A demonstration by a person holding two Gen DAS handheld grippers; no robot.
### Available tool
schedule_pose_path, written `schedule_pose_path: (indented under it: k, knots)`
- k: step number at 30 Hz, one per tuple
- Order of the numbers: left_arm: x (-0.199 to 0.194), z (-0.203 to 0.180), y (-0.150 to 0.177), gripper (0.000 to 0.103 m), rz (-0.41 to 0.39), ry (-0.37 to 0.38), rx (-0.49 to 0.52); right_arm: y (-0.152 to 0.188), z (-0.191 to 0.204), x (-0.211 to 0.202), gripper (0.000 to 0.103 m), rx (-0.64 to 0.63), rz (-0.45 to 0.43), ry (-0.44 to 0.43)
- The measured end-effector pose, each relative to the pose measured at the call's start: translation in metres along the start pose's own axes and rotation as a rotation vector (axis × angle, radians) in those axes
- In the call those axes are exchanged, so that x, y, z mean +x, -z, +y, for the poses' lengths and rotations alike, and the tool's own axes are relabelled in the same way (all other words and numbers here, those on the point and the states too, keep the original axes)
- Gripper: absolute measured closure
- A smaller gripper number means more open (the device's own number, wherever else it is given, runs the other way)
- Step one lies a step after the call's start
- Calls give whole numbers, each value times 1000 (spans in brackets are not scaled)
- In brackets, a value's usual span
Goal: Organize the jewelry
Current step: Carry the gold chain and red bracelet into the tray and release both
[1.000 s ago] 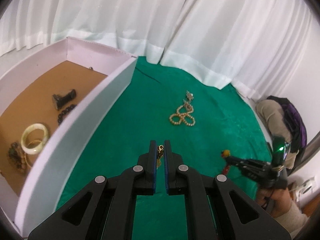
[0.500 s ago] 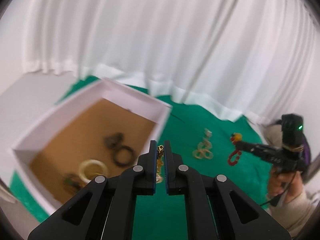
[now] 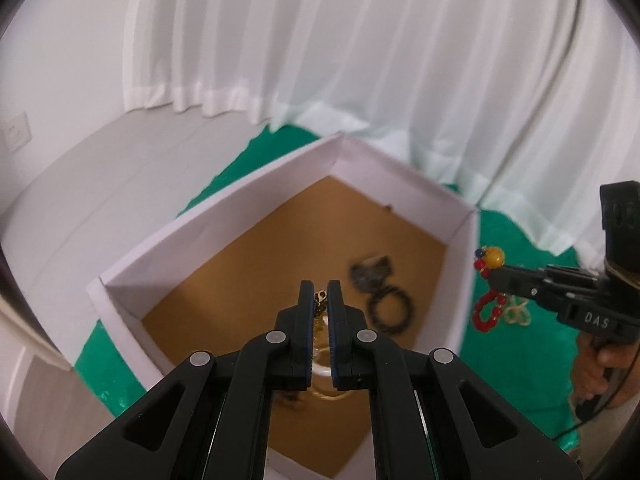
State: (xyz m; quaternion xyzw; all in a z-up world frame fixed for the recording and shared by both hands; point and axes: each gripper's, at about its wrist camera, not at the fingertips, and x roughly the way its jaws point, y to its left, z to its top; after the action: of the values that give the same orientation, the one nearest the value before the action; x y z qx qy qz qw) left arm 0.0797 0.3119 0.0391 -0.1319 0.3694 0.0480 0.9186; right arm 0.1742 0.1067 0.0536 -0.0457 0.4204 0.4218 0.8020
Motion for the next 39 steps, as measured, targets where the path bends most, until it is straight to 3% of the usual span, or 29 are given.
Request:
schedule_pose_path:
  k: [5,13,30,31,32,33,34,35,37,39]
  knots:
    - [31,13,7,99,28,-58,2,2,7,50,93,-18,83,23]
    - [55,12,16,99,47,-142,52,12,11,83,93,-69,153,69]
    - [62,-3,21,96,40,-201,109,19,13,87,92,-91,162,144]
    - [62,-3,21,94,41,-206,107,19,13,85,91,-87,158,158]
    - [61,-3,20,80,45,-208,103,18,14,83,82,-85,149,168]
    - [59,-4,20,58,46,-208,97,17,14,77,67,-78,128,176]
    - [54,-4,21,46,36,-211,86,17,14,73,61,-71,110,178]
    - [48,-5,22,28,19,-212,76,17,15,67,58,-66,95,180]
    - [30,-11,25,17,-35,-196,68,18,18,53,58,-64,68,194]
    - [11,-21,31,8,-72,-169,74,24,22,38,46,-61,37,215]
